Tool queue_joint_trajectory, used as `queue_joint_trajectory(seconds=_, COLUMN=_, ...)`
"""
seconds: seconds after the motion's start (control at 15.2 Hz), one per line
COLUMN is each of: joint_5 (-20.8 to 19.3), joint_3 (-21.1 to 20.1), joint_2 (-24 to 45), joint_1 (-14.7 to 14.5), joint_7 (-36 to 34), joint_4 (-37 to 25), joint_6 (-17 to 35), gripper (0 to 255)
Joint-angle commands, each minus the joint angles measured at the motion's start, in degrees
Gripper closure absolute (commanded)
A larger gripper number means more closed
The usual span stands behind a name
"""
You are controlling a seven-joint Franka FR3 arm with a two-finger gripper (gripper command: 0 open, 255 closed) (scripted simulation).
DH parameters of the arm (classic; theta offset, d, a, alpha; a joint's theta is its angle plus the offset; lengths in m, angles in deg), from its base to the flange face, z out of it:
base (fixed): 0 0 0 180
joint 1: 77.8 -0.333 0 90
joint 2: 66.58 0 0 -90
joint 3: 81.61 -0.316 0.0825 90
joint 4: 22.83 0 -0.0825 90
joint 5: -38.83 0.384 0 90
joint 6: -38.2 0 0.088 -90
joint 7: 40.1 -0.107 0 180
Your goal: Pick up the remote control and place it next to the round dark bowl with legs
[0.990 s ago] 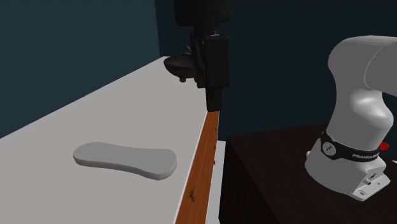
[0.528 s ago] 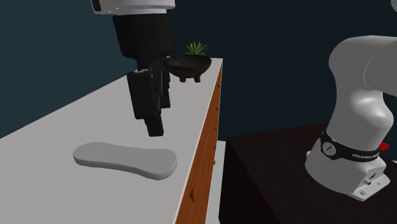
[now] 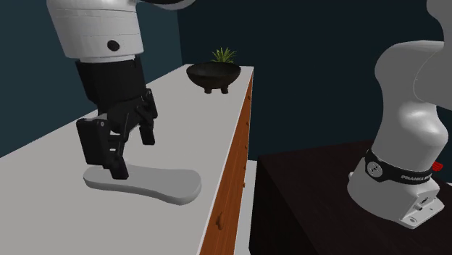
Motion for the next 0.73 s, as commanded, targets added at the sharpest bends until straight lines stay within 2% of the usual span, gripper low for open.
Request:
queue_joint_trajectory(seconds=0.0, joint_5=0.0, joint_3=0.1, joint_2=1.1, joint_1=0.0, joint_7=-0.3, joint_4=0.3, joint_6=1.6, gripper=0)
queue_joint_trajectory(seconds=0.4, joint_5=-0.2, joint_3=0.1, joint_2=3.4, joint_1=-0.1, joint_7=-0.5, joint_4=1.9, joint_6=5.5, gripper=0)
queue_joint_trajectory(seconds=0.66, joint_5=-0.2, joint_3=0.1, joint_2=3.4, joint_1=-0.1, joint_7=-0.5, joint_4=1.9, joint_6=5.5, gripper=0)
